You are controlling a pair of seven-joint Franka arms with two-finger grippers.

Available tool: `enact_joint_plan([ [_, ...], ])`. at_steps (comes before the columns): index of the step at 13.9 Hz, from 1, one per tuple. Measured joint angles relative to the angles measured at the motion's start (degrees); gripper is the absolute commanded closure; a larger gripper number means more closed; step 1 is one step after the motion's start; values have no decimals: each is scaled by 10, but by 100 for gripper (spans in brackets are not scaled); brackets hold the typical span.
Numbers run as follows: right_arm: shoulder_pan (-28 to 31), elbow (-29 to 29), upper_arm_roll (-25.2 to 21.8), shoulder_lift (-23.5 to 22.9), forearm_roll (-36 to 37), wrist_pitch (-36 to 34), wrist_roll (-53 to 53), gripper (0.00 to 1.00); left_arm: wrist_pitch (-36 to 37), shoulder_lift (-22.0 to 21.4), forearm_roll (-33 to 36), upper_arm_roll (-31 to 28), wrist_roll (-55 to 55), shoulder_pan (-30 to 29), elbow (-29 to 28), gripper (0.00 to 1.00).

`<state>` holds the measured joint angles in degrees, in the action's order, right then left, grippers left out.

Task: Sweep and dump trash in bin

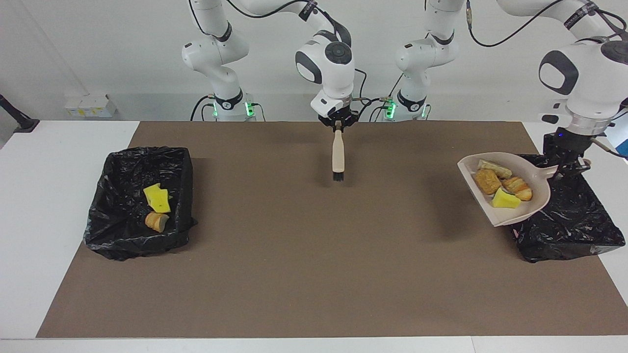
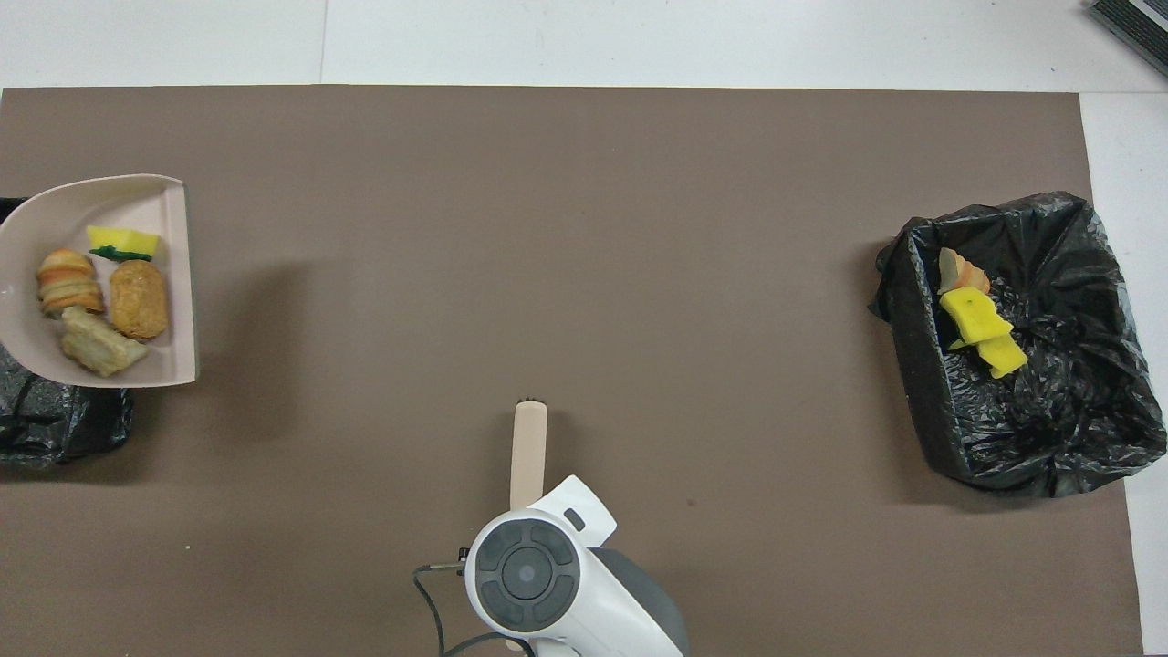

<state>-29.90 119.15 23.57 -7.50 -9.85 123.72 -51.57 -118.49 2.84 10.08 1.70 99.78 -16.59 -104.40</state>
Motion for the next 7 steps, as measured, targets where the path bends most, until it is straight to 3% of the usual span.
enact_joint_plan([
  [3, -18, 4, 0, -38, 1, 34, -1, 100, -27, 22, 6, -1, 26, -47, 18, 100],
  [5, -18, 3, -2, -41, 1, 35, -1, 69, -49, 43, 52, -2, 29, -71, 28, 100],
  [6, -18, 2, -2, -40, 4, 33, -1, 16, -65, 53, 93, -3, 29, -78, 33, 100],
  [7, -18, -1, -2, -40, 10, 24, -1, 0, -75, 61, 137, -3, 29, -81, 36, 100],
])
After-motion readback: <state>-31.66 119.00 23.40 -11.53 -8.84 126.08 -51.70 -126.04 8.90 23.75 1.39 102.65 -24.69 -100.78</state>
